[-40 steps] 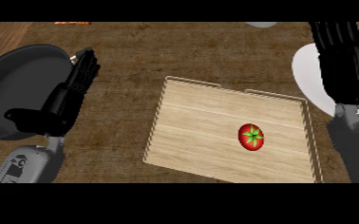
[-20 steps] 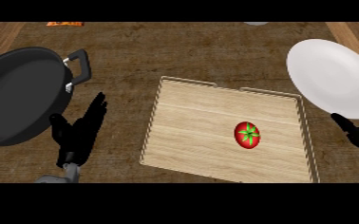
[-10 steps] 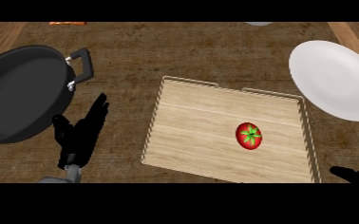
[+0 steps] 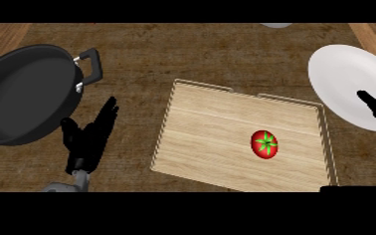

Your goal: Pick the tomato from the tray and place it in the plate

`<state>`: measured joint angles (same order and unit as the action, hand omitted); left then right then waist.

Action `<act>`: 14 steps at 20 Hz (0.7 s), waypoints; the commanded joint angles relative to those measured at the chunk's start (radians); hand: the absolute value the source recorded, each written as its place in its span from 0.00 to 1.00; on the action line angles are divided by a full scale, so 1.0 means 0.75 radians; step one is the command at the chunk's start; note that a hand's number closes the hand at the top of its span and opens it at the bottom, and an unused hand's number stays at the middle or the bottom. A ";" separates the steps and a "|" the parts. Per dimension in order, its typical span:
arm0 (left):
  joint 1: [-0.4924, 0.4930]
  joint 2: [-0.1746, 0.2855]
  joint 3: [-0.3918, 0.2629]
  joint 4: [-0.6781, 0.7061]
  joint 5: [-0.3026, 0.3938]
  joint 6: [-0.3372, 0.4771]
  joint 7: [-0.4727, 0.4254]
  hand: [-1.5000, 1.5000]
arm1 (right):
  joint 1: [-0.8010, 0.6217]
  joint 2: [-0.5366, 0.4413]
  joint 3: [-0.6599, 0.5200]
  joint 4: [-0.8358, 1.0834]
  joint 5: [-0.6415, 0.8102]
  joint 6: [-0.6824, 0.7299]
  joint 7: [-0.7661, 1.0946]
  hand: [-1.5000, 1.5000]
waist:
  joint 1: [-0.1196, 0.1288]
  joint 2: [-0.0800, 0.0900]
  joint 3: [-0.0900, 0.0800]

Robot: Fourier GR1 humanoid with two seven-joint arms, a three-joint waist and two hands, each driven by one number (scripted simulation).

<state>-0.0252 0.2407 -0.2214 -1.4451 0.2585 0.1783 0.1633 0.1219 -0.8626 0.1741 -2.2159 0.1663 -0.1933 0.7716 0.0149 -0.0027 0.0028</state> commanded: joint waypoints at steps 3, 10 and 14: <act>0.014 -0.029 -0.012 0.037 -0.007 -0.014 0.052 0.50 | -0.231 0.172 0.280 0.147 0.283 0.019 0.222 0.00 | 0.010 0.009 -0.005; -0.019 0.004 0.069 0.058 -0.002 -0.073 0.060 0.50 | -0.378 0.374 0.322 0.222 0.251 0.177 0.347 0.00 | -0.011 0.005 -0.004; 0.035 -0.053 0.045 0.074 -0.035 -0.068 0.002 0.50 | -0.234 0.459 0.406 0.202 0.394 0.118 0.310 0.00 | -0.021 0.003 -0.004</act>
<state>-0.0107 0.2213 -0.1885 -1.4469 0.2364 0.1466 0.1676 -0.0882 -0.5825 0.4393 -2.0768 0.4029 -0.1054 0.9963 0.0065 -0.0055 0.0056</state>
